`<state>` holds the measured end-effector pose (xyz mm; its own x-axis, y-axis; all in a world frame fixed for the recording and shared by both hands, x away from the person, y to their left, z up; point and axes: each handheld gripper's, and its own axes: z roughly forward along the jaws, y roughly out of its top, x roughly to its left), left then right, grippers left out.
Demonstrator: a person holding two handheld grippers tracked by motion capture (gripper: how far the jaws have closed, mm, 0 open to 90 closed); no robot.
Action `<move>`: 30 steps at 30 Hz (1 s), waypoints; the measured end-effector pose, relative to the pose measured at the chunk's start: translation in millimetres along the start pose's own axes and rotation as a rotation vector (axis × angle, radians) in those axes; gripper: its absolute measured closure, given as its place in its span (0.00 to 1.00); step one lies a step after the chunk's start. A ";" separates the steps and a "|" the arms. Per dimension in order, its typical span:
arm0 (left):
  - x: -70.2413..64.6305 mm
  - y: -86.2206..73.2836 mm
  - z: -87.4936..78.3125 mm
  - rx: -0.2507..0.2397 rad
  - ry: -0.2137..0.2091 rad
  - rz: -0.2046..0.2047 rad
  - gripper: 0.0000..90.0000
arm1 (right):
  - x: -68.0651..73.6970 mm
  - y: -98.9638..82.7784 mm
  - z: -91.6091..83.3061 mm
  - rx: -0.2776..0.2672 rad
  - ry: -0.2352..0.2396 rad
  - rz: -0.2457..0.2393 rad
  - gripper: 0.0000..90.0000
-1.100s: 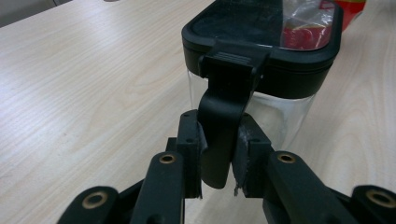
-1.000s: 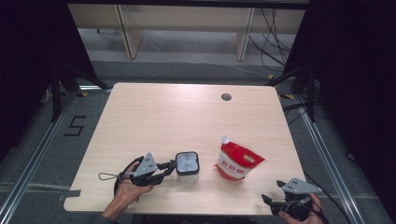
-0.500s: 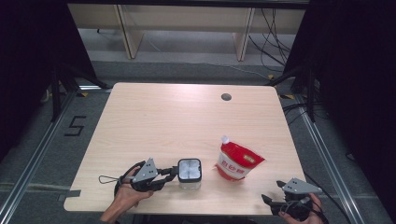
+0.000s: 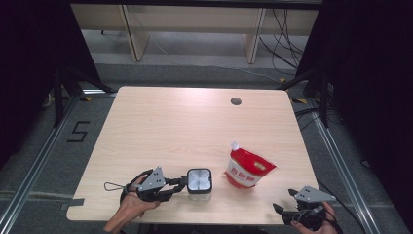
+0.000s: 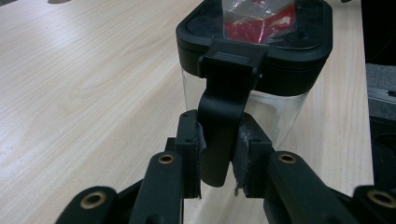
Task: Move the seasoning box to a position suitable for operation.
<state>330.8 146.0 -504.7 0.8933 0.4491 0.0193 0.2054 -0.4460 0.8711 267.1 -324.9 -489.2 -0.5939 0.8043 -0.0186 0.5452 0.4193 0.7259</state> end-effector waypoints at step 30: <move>-6.1 -1.2 -2.6 0.038 -0.021 -0.024 0.64 | -2.3 -1.6 1.2 0.003 0.006 0.001 0.26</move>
<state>324.1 145.8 -504.6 0.8960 0.4440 -0.0118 0.2415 -0.4649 0.8518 268.3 -326.9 -491.1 -0.5968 0.8023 -0.0139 0.5477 0.4199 0.7237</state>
